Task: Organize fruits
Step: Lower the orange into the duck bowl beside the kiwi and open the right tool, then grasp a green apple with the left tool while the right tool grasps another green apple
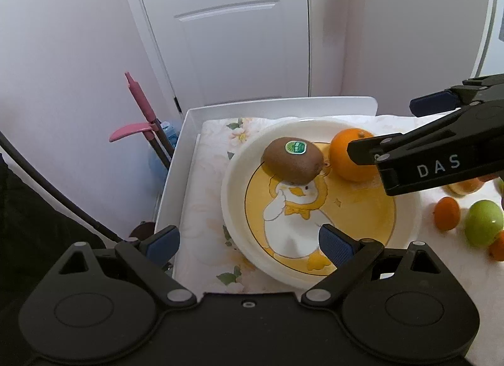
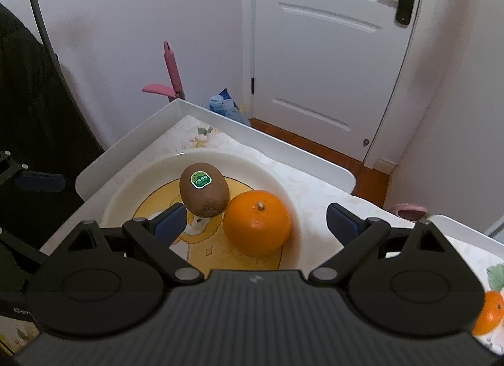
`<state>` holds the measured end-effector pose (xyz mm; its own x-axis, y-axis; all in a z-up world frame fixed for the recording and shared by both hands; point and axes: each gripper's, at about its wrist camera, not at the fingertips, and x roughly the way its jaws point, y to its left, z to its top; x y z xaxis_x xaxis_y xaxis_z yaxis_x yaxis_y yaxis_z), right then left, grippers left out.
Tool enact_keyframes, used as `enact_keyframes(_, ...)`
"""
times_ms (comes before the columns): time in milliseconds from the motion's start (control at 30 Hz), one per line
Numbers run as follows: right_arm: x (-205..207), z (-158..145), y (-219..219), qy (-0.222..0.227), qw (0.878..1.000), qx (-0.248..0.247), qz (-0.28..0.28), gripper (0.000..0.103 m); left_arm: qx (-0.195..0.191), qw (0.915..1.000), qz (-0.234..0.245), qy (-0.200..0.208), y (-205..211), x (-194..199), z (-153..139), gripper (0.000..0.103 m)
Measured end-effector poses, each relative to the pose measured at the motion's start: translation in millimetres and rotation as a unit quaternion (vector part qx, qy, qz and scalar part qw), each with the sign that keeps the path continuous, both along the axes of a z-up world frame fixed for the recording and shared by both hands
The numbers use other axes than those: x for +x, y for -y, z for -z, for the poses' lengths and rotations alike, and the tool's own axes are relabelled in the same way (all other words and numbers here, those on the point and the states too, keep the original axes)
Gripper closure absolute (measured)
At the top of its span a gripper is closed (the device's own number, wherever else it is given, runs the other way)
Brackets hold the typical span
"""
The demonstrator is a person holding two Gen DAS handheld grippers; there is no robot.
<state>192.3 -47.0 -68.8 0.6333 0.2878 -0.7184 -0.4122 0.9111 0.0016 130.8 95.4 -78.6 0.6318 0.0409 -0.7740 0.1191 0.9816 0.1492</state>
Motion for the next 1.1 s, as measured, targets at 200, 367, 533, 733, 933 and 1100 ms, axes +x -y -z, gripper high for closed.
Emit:
enact_keyframes(200,-27,-23,16,0.001,0.999,0.031,0.027,0.000,-0.002,0.9999,0.007,0.014,9,-17,-15,0.006)
enact_keyframes(367,-58,-43,29,0.010,0.998,0.036,0.058,0.000,-0.019,0.9993,0.023,0.022,18,-31,-28,0.006)
enact_keyframes(533,-89,-61,50,0.024,0.995,0.039,0.089,0.000,-0.037,0.9976,0.042,0.041,30,-49,-46,0.006)
enact_keyframes(733,-117,-69,87,0.032,0.992,0.040,0.114,0.000,-0.037,0.9964,0.054,0.053,54,-66,-59,0.006)
enact_keyframes(933,-131,-61,133,0.028,0.991,0.028,0.127,0.000,-0.038,0.9964,0.054,0.053,87,-76,-56,0.006)
enact_keyframes(1100,-139,-47,172,0.016,0.989,0.025,0.143,0.000,-0.037,0.9971,0.049,0.045,119,-81,-46,0.006)
